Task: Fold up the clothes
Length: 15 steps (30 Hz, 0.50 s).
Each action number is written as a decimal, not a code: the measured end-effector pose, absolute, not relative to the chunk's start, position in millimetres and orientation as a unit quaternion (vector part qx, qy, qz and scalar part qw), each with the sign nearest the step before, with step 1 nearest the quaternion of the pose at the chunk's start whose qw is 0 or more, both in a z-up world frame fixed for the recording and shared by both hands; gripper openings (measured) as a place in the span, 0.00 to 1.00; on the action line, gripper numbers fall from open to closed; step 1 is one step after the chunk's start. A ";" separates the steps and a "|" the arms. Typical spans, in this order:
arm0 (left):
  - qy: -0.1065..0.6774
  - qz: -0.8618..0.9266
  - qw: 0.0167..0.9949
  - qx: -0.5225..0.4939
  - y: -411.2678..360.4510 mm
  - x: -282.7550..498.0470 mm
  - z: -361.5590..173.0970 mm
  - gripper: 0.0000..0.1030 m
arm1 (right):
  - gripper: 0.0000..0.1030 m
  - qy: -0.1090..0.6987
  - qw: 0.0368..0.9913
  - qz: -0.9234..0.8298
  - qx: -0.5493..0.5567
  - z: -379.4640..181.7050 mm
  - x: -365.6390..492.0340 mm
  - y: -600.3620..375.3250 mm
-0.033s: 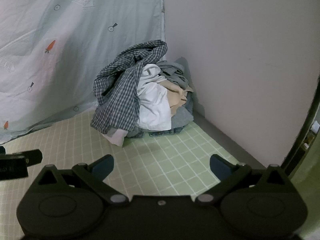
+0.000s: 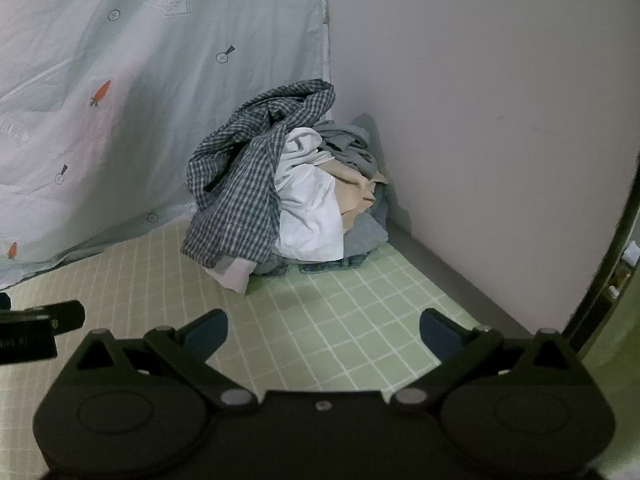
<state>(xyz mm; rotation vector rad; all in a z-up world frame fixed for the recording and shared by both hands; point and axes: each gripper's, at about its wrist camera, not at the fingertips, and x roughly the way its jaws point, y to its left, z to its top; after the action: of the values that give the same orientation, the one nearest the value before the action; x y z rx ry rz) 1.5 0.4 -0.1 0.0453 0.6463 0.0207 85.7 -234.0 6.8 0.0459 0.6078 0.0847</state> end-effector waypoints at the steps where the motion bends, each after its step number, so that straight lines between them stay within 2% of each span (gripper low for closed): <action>1: 0.317 0.010 0.948 0.023 0.7 2.4 -0.2 1.00 | 1.00 0.298 0.953 0.042 0.021 6.5 85.9 -234.8; 15: 0.312 0.008 0.950 0.028 2.3 14.0 -2.8 1.00 | 1.00 0.293 0.955 0.042 0.016 4.4 101.1 -240.4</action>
<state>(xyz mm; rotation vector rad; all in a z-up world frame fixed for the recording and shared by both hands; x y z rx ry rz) 14.0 2.3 -2.8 0.0566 0.6351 0.0162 101.1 -240.4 4.4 0.0325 0.5950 0.0850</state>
